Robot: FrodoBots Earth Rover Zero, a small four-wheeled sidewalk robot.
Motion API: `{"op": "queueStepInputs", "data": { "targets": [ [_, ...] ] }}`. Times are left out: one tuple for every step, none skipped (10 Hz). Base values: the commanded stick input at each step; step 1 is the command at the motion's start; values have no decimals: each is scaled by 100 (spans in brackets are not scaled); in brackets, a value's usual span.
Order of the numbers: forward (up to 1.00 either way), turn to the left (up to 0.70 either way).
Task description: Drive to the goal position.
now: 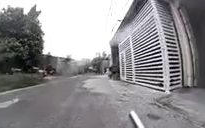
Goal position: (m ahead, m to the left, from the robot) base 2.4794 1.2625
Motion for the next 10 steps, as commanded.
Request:
{"op": "queueStepInputs", "data": {
  "targets": [
    [50,0],
    [50,0],
    [50,0],
    [50,0],
    [50,0],
    [50,0],
    [50,0],
    [50,0],
    [50,0],
    [50,0]
  ]
}}
